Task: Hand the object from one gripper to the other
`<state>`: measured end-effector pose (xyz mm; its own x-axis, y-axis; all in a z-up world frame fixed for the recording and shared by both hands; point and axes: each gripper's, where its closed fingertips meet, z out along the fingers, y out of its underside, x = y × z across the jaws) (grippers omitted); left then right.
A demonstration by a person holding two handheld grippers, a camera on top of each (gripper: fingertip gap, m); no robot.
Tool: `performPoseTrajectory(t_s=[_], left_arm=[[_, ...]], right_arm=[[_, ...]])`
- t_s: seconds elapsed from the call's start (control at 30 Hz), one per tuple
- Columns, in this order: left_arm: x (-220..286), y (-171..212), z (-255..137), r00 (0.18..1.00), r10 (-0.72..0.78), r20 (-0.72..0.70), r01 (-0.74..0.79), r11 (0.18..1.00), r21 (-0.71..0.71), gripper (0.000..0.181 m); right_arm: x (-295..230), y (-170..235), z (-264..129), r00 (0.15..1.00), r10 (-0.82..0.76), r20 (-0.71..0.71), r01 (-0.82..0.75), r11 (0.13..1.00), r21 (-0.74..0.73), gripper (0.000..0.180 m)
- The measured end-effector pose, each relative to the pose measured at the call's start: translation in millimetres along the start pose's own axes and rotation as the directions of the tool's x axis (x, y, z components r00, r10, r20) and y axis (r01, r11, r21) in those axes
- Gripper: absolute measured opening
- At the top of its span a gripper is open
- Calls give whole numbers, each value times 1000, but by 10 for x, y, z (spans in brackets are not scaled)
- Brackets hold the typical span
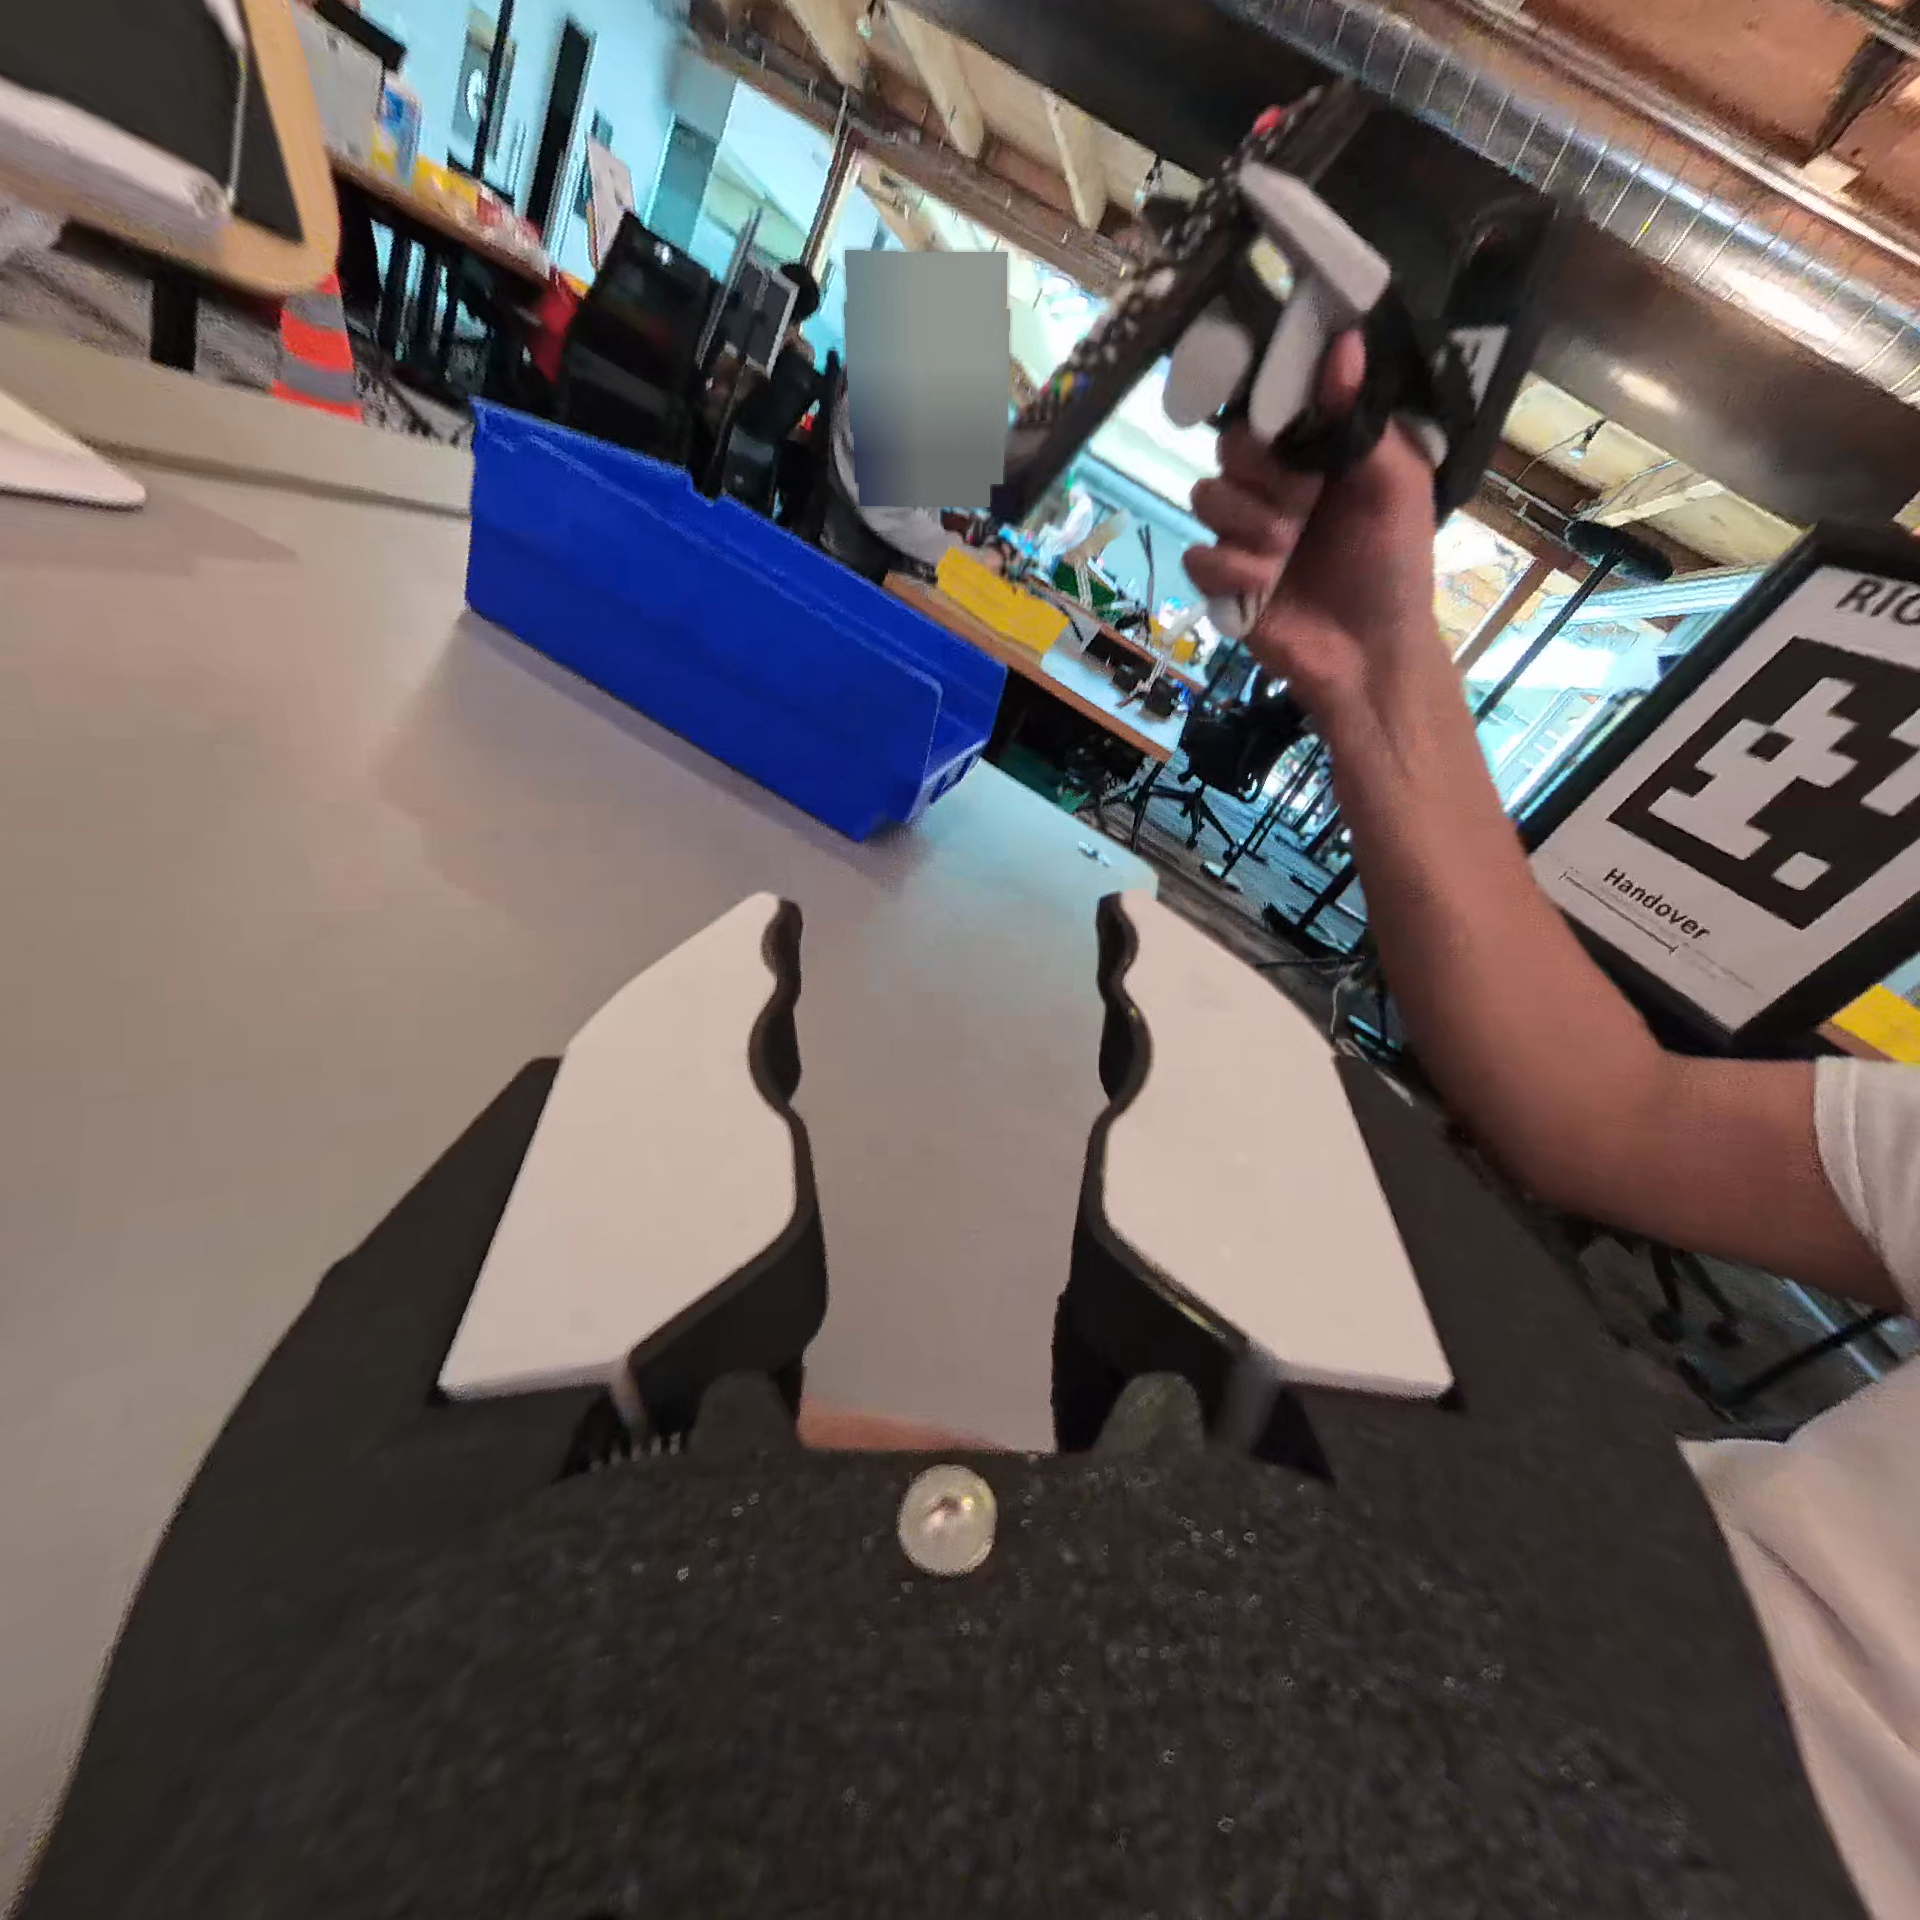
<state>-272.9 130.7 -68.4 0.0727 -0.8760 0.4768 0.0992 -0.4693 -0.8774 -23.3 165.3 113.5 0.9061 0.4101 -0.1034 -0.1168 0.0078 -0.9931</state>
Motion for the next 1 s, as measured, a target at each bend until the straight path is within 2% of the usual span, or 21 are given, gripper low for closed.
performPoseTrajectory(t_s=[0.07,0.2,0.33,0.4,0.5,0.6,0.7,0.77,0.9,1.0], left_arm=[[-25,64,23,1000,0,3,0,1000,-29,52],[42,184,94,1000,1,-19,-3,997,-74,50],[169,281,125,997,79,-27,-81,988,-131,49],[233,285,136,994,106,-34,-110,985,-131,47],[276,292,137,995,92,-46,-97,987,-129,46],[276,296,110,996,67,-58,-75,988,-134,46],[238,280,107,998,39,-58,-46,991,-122,45],[215,312,131,998,1,-67,-10,991,-131,45],[231,419,169,996,-24,-86,8,983,-182,46],[278,449,179,996,14,-90,-32,979,-201,46]], right_arm=[[422,41,-27,990,8,-141,-16,998,-54,49],[1027,448,202,966,2,-257,-54,979,-197,49],[1519,980,614,948,-19,-317,-105,923,-370,49],[1778,1240,775,931,-47,-363,-142,868,-477,49],[2211,1646,803,896,-136,-423,-212,706,-676,50],[2557,1702,706,862,-143,-487,-310,612,-728,50],[2686,1875,524,886,-236,-400,-276,426,-862,49],[2802,2009,436,883,-307,-354,-243,346,-906,50],[2884,2350,429,890,-249,-383,-307,295,-905,49],[2994,2480,452,872,-243,-425,-343,316,-885,50]])
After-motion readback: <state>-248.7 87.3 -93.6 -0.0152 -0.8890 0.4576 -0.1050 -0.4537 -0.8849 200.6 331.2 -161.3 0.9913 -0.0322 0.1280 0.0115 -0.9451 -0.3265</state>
